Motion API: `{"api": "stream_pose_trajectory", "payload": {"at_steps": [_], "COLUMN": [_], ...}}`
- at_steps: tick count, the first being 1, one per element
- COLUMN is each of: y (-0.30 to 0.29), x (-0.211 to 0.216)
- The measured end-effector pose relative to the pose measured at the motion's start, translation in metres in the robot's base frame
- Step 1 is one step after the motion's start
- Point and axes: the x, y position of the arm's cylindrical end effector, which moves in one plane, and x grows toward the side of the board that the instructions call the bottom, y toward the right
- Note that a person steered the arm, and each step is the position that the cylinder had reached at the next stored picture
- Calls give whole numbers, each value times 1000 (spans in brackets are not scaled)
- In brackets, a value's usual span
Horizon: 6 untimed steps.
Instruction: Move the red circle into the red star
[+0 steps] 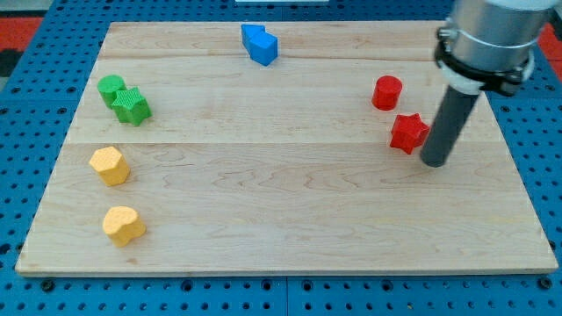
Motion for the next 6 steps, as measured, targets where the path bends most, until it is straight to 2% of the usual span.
{"api": "stream_pose_trajectory", "payload": {"at_steps": [4,5,6], "y": [-19,26,25], "x": [-61,-106,-145]}}
